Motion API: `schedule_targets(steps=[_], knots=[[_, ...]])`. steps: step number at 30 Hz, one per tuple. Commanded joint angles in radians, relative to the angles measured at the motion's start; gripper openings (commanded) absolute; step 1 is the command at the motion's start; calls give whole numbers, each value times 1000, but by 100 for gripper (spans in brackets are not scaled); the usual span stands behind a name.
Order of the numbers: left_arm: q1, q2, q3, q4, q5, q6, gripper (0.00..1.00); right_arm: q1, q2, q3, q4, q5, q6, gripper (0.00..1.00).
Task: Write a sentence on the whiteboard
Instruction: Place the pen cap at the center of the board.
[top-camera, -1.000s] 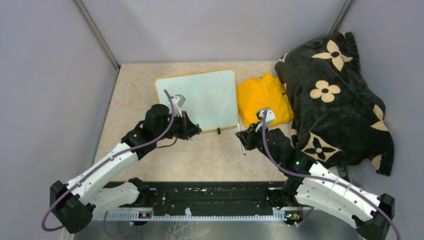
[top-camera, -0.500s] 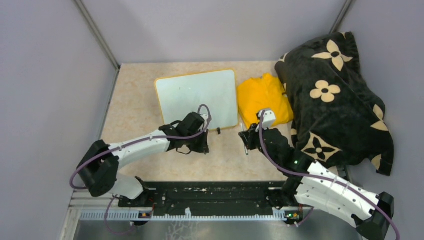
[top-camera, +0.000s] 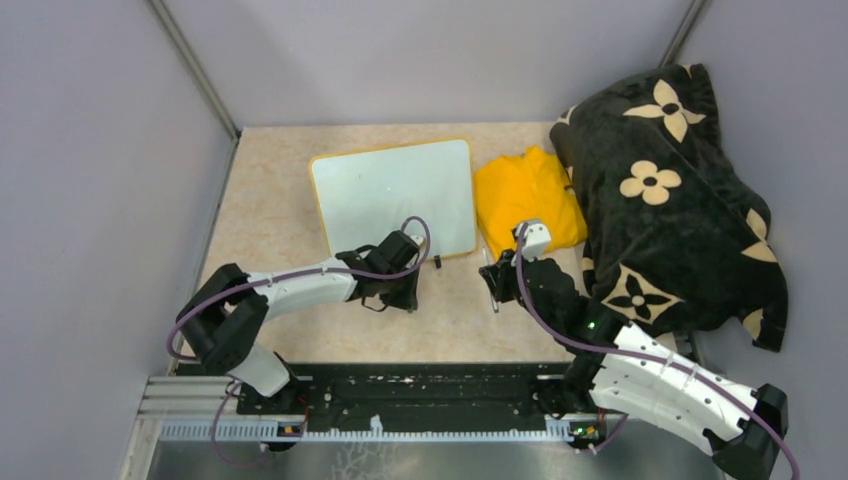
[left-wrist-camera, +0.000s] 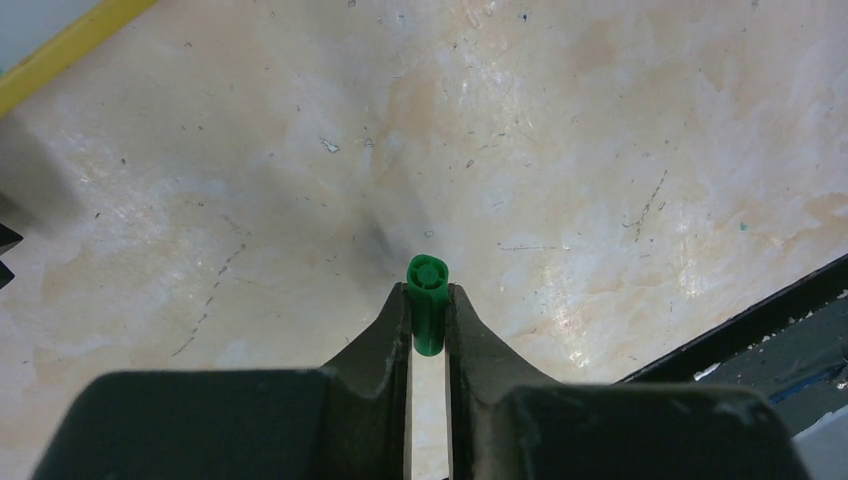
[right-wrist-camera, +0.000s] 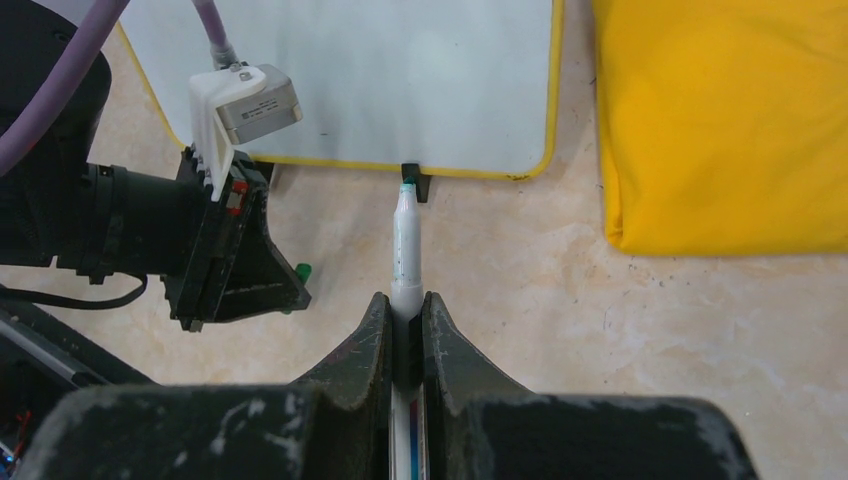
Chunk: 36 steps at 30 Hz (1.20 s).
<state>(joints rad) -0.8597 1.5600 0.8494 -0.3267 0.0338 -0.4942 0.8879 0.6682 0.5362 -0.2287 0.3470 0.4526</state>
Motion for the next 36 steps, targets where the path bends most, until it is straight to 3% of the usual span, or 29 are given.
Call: schedule_targets(steps=[1,24,27,31,36], knots=[[-7,27,-14,23,-8,-10,17,2,-11,3,31,18,-14,0],[-7,-16,-5,-17,-2,-11,42,2,-22,15,13,13,-20,0],[-7,-90,27,-66,-24,-21,49,1,-22,35,11,-13,-33,0],[-6,-222,82,-118,-166,-30,63,2,-15,68,25,-83,-69,0],[-4,-406,88,-46,-215,27,81,1,8,112,80,-274,-119,0]])
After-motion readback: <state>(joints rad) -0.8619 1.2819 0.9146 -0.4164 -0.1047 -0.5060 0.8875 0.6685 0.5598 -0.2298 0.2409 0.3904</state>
